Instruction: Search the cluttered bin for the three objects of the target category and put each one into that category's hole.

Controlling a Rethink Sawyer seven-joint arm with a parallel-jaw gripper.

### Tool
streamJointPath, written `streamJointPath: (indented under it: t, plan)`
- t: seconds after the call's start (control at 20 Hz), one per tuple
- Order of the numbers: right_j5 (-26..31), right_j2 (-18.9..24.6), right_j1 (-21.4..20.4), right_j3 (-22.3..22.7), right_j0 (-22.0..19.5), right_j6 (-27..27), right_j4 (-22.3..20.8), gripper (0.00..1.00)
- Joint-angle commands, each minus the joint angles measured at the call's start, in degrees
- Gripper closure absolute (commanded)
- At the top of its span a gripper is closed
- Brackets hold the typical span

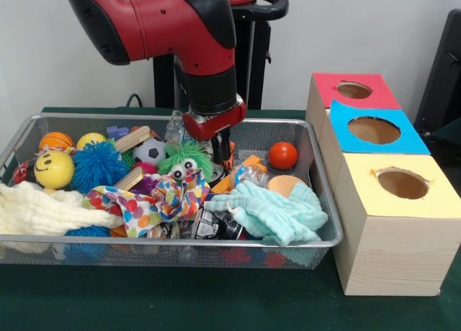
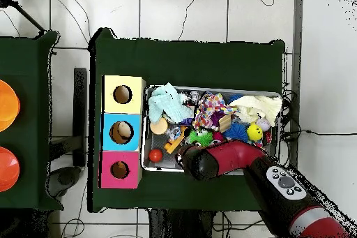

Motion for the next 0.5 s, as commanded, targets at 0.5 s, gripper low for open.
streamJointPath:
  t: [0.5]
  plan:
    - [8.37,3.71,-9.04,0.47,-2.18,-4.4,3.65,1.0]
